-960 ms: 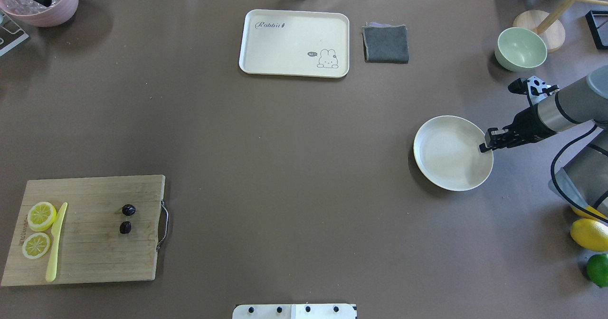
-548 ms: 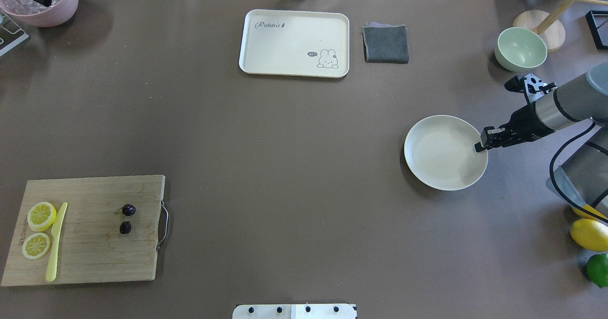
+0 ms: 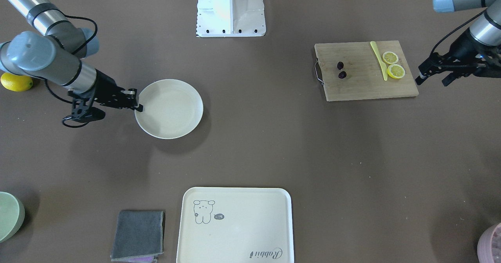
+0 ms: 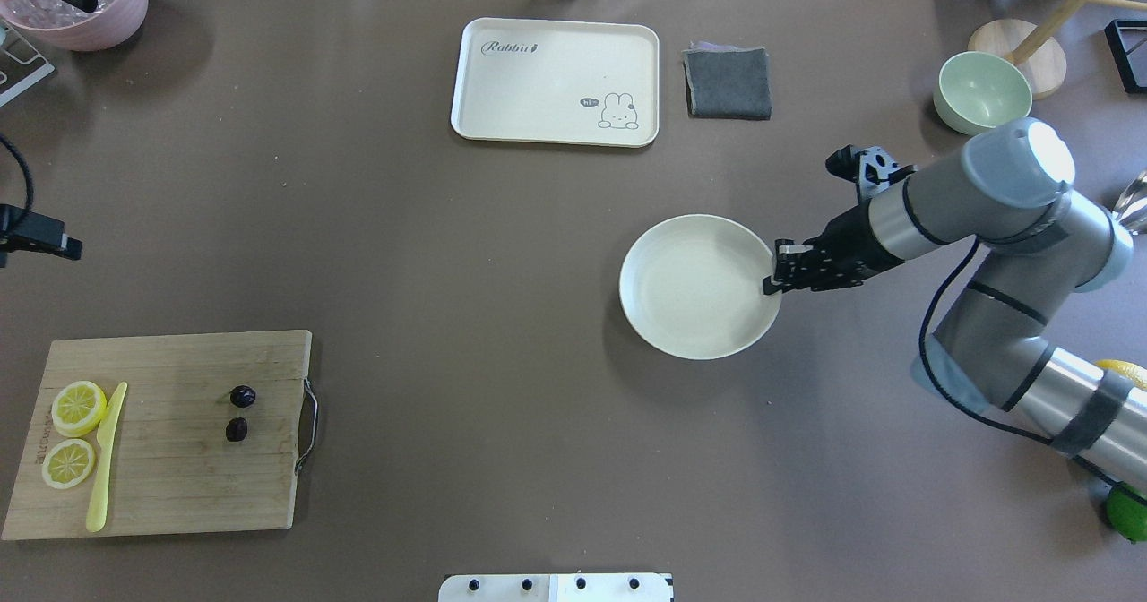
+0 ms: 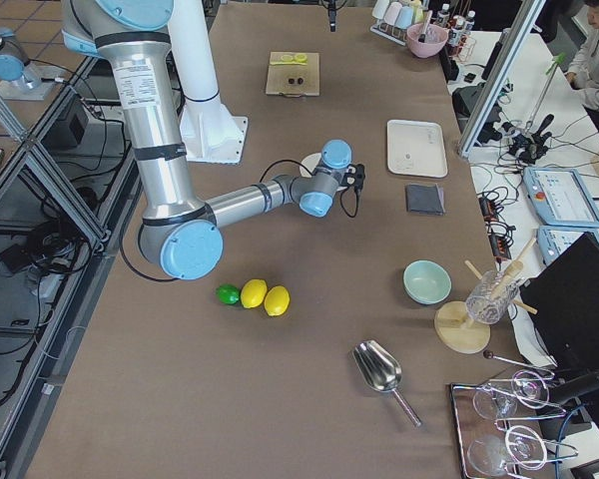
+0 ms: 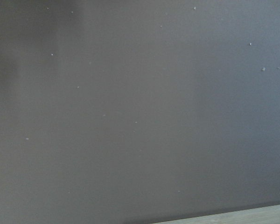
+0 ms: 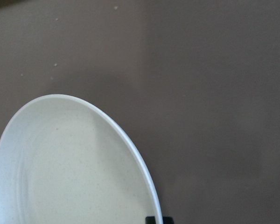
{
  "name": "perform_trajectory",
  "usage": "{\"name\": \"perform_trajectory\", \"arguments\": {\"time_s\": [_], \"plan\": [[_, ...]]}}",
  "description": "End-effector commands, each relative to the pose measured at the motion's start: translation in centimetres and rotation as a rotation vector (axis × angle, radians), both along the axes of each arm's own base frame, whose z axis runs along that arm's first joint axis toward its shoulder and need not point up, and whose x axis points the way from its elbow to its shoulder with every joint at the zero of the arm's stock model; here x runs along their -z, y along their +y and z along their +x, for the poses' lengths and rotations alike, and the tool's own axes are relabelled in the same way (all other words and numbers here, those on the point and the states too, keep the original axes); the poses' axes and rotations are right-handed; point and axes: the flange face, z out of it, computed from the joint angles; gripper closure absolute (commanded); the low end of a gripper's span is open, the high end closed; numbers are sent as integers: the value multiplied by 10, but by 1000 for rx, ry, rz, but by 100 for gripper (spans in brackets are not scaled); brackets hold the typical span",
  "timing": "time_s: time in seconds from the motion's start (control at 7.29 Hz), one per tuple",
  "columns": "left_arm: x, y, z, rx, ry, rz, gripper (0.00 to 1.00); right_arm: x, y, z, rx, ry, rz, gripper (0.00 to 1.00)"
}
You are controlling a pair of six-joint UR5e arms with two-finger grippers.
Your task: Place red cherry on plate
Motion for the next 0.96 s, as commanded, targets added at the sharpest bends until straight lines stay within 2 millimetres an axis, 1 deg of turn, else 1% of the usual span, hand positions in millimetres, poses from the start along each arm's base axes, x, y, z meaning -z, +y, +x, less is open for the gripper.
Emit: {"name": "perform_trajectory", "arguments": {"time_s": [0.0, 0.14, 0.27, 0.41, 0.55, 0.82], "plan": [[36, 42, 80, 19, 8, -77, 8, 43, 31, -67, -37, -20, -19, 100], [36, 62, 117, 6, -25, -69, 9, 44, 41, -81, -49, -12, -8, 100], [37, 79, 143, -11, -40, -65, 11, 45, 44, -85, -49, -12, -9, 100], [34, 89, 154, -38, -49, -65, 15, 49, 49, -90, -47, -13, -4, 100], [33, 95, 162, -45, -58, -53, 18, 48, 54, -96, -61, -9, -10, 100], [32, 99, 168, -57, -60, -50, 21, 48, 55, -99, -61, -7, -9, 100]]}}
